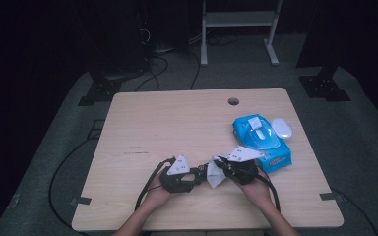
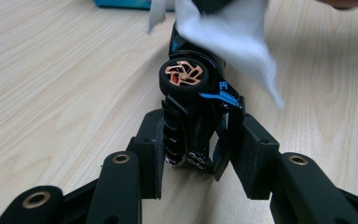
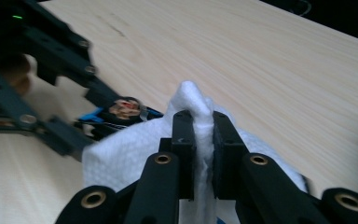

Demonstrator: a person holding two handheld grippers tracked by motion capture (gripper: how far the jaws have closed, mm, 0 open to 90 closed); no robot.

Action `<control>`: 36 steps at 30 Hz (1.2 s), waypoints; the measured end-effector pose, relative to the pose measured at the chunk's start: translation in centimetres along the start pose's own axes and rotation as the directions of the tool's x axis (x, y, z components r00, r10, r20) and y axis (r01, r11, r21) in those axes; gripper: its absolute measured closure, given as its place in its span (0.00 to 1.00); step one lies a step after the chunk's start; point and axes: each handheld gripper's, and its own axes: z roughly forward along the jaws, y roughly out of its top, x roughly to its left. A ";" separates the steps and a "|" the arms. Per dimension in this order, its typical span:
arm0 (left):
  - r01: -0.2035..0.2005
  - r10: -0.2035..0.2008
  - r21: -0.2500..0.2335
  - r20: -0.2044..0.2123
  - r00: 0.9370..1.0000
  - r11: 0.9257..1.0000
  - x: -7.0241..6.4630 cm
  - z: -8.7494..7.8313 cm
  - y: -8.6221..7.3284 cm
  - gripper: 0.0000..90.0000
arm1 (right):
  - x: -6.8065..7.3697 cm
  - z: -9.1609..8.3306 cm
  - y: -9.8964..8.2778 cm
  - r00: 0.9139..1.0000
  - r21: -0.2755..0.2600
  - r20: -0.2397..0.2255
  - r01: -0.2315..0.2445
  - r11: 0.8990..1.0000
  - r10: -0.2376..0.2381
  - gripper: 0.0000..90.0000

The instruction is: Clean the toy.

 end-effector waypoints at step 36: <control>0.052 -0.051 -0.033 0.018 0.999 0.998 0.4 -0.2 0.5 0.49 | -2.7 -0.8 -0.9 0.991 -0.009 0.054 -0.124 0.992 0.124 0.90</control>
